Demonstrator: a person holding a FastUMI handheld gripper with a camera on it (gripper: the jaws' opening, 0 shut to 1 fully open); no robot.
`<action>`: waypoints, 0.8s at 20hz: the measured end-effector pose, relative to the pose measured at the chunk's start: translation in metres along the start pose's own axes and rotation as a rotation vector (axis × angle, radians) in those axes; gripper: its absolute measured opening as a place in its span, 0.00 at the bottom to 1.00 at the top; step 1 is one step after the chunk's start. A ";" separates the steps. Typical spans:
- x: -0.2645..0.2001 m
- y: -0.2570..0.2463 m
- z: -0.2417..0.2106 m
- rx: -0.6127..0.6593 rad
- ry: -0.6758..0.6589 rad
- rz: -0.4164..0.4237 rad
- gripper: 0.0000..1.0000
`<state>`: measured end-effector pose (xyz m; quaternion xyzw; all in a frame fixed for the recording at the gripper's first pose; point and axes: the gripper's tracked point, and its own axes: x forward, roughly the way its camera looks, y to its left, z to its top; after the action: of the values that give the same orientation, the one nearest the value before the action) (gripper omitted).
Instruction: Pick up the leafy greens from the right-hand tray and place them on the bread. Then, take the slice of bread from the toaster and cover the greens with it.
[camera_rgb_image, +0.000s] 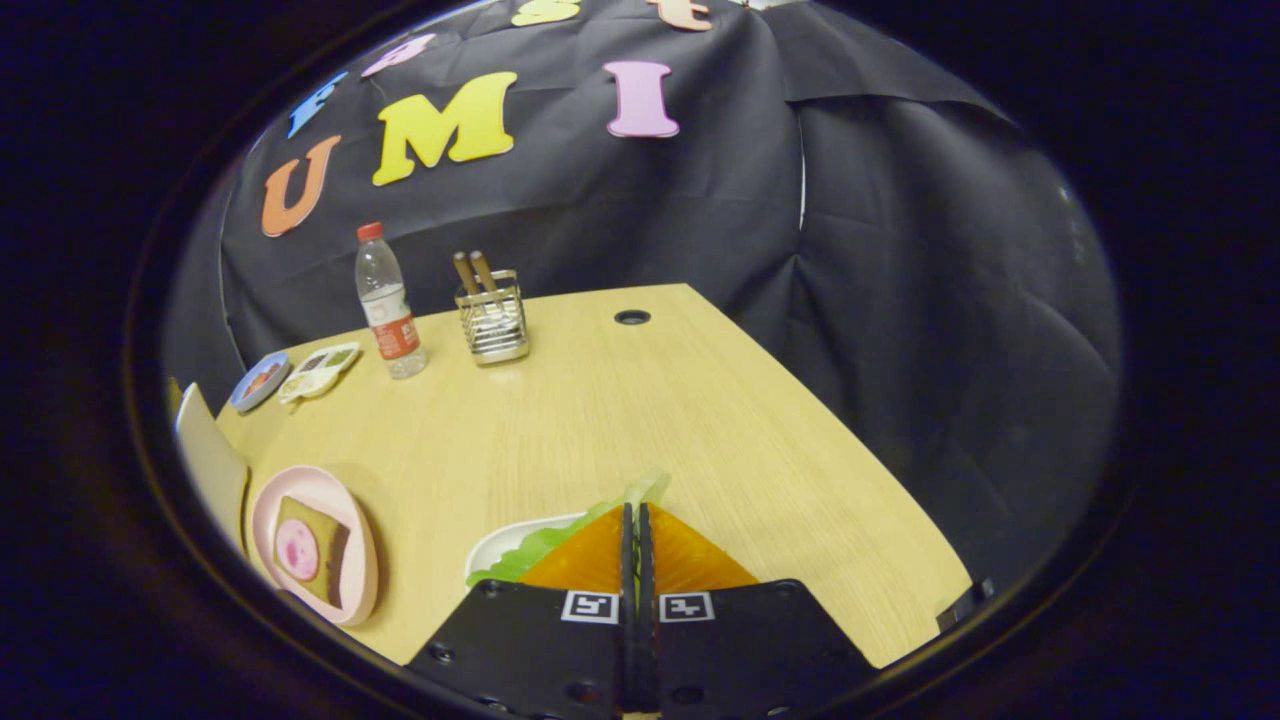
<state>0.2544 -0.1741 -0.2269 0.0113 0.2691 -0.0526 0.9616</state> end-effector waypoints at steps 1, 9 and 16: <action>-0.009 0.002 0.006 -0.008 -0.012 0.001 0.00; -0.082 0.042 0.035 -0.099 -0.089 0.025 0.00; -0.121 0.114 0.033 -0.164 -0.119 0.127 0.00</action>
<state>0.1812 -0.0507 -0.1365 -0.0534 0.2135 0.0298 0.9750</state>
